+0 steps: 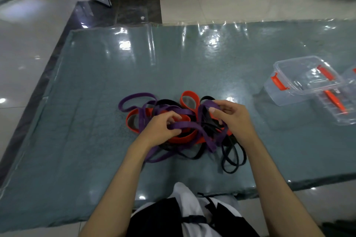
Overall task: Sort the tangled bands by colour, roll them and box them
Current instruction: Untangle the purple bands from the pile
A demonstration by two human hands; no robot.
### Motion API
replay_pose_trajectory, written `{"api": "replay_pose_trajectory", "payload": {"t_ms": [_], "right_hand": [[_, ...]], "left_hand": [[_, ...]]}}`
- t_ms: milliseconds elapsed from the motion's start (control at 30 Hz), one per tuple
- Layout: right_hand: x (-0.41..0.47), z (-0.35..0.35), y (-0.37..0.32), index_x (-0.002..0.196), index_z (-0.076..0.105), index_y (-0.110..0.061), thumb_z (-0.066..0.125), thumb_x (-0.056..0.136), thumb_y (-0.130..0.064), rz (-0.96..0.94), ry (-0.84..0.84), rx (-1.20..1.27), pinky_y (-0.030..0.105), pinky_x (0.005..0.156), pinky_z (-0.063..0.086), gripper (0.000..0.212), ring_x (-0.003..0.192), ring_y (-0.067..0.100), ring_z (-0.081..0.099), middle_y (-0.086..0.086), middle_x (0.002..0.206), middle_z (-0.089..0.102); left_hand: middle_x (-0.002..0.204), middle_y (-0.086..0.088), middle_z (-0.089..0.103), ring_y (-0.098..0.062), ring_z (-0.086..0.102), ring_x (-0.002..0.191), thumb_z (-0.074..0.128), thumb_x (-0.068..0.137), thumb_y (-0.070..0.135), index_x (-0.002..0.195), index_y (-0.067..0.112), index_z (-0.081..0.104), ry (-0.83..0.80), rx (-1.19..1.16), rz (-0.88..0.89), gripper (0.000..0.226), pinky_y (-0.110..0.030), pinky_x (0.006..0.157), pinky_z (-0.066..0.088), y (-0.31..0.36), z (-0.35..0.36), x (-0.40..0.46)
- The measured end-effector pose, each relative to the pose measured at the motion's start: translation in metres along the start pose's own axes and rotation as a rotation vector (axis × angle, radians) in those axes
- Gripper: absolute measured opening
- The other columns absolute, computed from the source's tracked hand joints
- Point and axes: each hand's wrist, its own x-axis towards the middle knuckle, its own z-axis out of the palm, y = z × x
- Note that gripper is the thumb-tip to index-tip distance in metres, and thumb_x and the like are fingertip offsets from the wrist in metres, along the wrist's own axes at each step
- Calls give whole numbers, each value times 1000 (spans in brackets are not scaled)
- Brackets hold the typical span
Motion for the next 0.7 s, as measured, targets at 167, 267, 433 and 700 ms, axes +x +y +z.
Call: {"api": "replay_pose_trajectory", "payload": {"t_ms": [167, 267, 433, 700], "right_hand": [[2, 8, -20, 111, 81, -19, 82, 92, -21, -21, -94, 45, 20, 70, 57, 20, 72, 7, 71, -4, 88, 80], [0, 9, -22, 115, 79, -21, 76, 95, -18, -22, -103, 110, 20, 78, 58, 20, 86, 9, 76, -1, 98, 81], [-3, 9, -15, 128, 75, -19, 70, 101, -15, -10, -168, 89, 27, 89, 60, 28, 107, 19, 76, 4, 114, 80], [-8, 24, 2, 142, 64, -10, 62, 98, 10, -2, -297, 16, 46, 105, 56, 48, 114, 37, 71, 19, 121, 75]], "left_hand": [[110, 20, 70, -2, 66, 101, 89, 82, 16, 121, 21, 73, -127, 8, 55, 43, -24, 91, 53, 6, 11, 0], [104, 7, 70, -8, 67, 93, 92, 78, 17, 122, 23, 70, -154, -21, 43, 49, -30, 90, 56, 4, 16, 1], [105, 5, 69, -9, 68, 97, 93, 77, 22, 142, 39, 52, -214, -48, 45, 78, -32, 92, 57, 2, 19, 2], [99, 2, 79, -14, 75, 102, 92, 74, 55, 146, 47, 46, -140, -496, 17, 87, -39, 98, 59, 5, 21, 4]]}}
